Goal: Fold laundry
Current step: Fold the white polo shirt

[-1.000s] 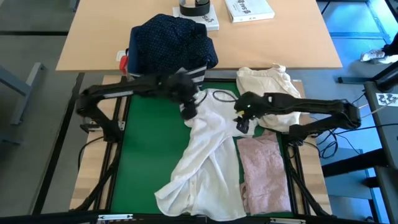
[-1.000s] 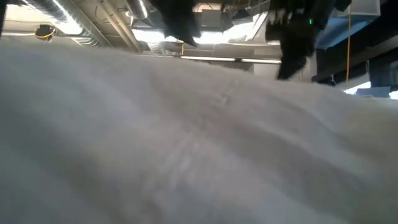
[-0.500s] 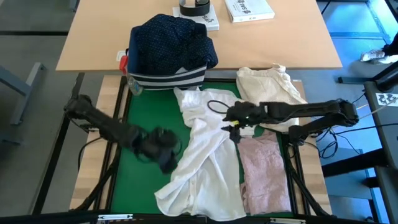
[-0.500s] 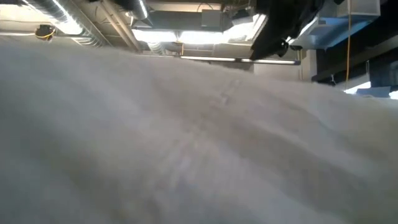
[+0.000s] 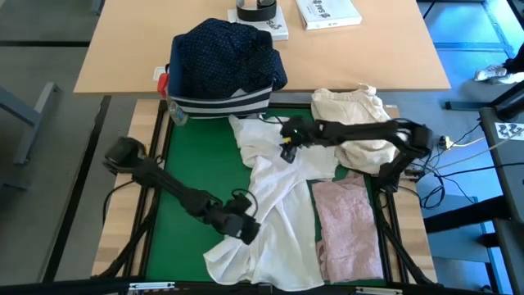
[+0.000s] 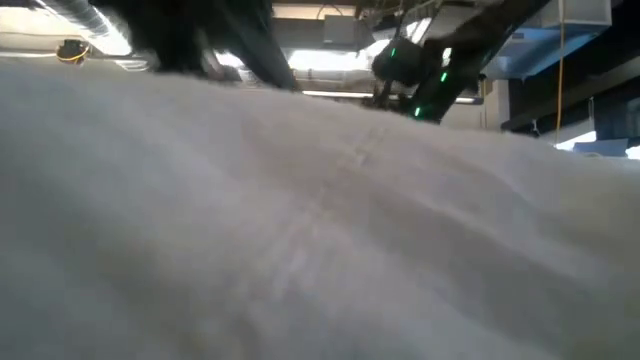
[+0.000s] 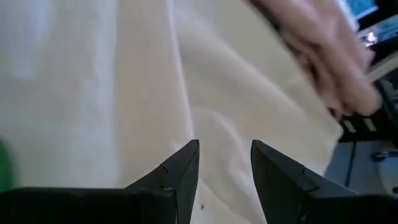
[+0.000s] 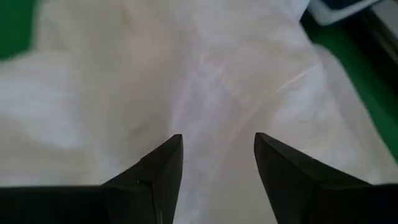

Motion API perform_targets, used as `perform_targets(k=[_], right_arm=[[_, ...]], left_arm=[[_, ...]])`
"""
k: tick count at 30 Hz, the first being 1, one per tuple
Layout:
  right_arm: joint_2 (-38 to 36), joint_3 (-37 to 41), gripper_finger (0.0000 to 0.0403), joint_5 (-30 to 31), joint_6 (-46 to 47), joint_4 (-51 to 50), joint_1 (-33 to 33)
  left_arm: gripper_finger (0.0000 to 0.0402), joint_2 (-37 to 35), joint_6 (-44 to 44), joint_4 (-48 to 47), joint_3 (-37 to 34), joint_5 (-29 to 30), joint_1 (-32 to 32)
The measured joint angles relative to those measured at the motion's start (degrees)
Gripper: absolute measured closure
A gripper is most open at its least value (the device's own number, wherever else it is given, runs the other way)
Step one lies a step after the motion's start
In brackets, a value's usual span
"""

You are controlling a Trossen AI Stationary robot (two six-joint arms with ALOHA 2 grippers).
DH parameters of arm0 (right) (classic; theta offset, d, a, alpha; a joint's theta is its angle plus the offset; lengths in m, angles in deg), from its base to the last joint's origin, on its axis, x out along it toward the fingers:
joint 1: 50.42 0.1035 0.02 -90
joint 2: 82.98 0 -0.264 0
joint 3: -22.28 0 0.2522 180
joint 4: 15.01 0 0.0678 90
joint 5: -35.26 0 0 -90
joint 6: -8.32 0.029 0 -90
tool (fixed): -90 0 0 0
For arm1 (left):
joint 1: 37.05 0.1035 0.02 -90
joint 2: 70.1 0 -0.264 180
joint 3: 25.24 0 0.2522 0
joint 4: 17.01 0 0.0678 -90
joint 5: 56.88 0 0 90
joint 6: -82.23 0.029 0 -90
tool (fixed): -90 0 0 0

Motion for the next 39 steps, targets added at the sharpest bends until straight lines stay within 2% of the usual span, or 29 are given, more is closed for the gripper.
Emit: perform_targets(k=[4,6,9,11,16,20,23,26,30,35,37,39], right_arm=[[5.29,0.0,0.0205,-6.91,-3.51,3.42,-3.54],[8.0,0.0,0.0205,-8.34,-5.13,4.07,-4.5],[10.49,0.07,0.0205,-5.94,-6.2,3.92,-5.8],[11.06,-0.13,0.0205,-3.59,-5.88,3.91,-6.93],[11.41,-0.35,0.0205,-1.91,-0.85,4.44,-9.43],[11.74,-2.32,0.0205,-1.8,2.97,4.29,-9.32],[11.74,-3.53,0.0205,-2.33,7.37,6.0,-8.79],[11.74,-4.73,0.0205,-3.31,11.28,6.19,-8.68],[11.05,-6.93,0.0205,-7.62,12.29,3.8,-8.67],[7.31,-9.07,0.0205,-14.08,11.81,1.59,-8.19],[6.26,-9.24,0.0205,-17.15,11.85,1.29,-7.56],[5.69,-9.77,0.0205,-20.27,11.85,1.31,-6.53]], left_arm=[[0.0262,6.84,-3.08,4.49,0.02,-5.84,2.01],[0.0262,9.4,-4.95,4.11,0.0,-8.05,2.68],[0.0262,10.17,-7.01,1.67,0.34,-12.0,3.6],[0.0262,9.61,-7.3,-3.13,0.59,-14.86,4.19],[0.0262,3.85,-2.02,-27.01,0.44,-18.21,4.94],[0.0262,-0.97,6.26,-50.67,-0.32,-16.77,5.31],[0.0262,-5.07,15.28,-61.35,-0.84,-16.19,5.19],[0.0262,-8.59,20.57,-63.52,-2.22,-16.54,5.13],[0.0262,-14.87,21.76,-62.36,0.48,-17.21,4.94],[0.0262,-25.52,11.65,-62.14,3.75,-12.78,0.15],[0.0262,-29.03,5.51,-62.96,1.6,-9.77,-3.39],[0.0262,-31.82,0.16,-63.69,-2.5,-9.25,-6.65]])
